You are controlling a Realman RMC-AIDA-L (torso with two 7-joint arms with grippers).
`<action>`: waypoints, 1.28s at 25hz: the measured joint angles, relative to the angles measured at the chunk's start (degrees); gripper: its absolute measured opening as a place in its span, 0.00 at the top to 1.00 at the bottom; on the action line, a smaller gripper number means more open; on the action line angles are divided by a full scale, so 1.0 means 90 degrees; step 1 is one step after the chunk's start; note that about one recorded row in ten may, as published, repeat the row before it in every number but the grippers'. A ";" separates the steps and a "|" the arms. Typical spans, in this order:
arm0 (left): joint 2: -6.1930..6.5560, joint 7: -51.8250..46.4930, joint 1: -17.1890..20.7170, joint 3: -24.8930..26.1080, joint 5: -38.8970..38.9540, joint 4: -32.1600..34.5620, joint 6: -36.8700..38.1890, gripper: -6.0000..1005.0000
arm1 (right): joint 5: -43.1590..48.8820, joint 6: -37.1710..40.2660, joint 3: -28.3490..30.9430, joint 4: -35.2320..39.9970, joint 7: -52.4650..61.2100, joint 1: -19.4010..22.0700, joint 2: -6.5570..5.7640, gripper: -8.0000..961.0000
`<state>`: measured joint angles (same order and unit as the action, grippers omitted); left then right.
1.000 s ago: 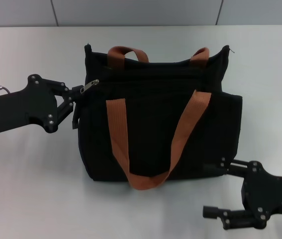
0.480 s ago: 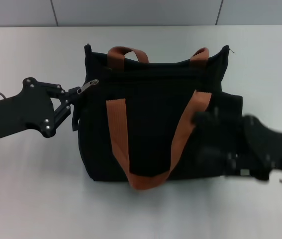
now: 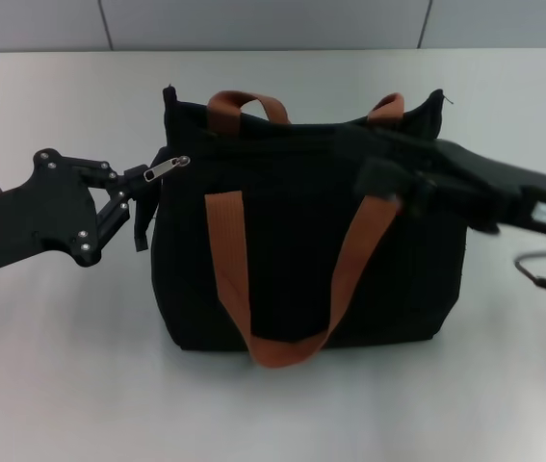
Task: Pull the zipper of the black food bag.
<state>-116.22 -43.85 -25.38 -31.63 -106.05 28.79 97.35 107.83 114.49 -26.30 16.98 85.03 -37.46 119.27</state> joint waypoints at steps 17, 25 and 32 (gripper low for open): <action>-0.0032 0.0126 -0.0029 0.0000 0.0097 0.0034 0.0159 0.96 | 0.0013 -0.1450 -0.1276 0.1004 0.2898 -0.1372 0.0019 0.13; -0.0062 0.0126 0.0000 -0.0024 0.0097 0.0157 0.0160 0.96 | 0.0047 -0.1592 -0.2063 0.2010 0.4632 -0.1456 -0.0012 0.13; -0.0041 0.0126 0.0006 -0.0033 0.0096 0.0171 0.0159 0.95 | 0.0055 -0.1564 -0.2603 0.2524 0.5552 -0.1592 -0.0022 0.13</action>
<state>-116.59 -42.71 -25.33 -31.93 -105.19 30.33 98.78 108.32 100.42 -49.72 39.69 134.99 -51.78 119.07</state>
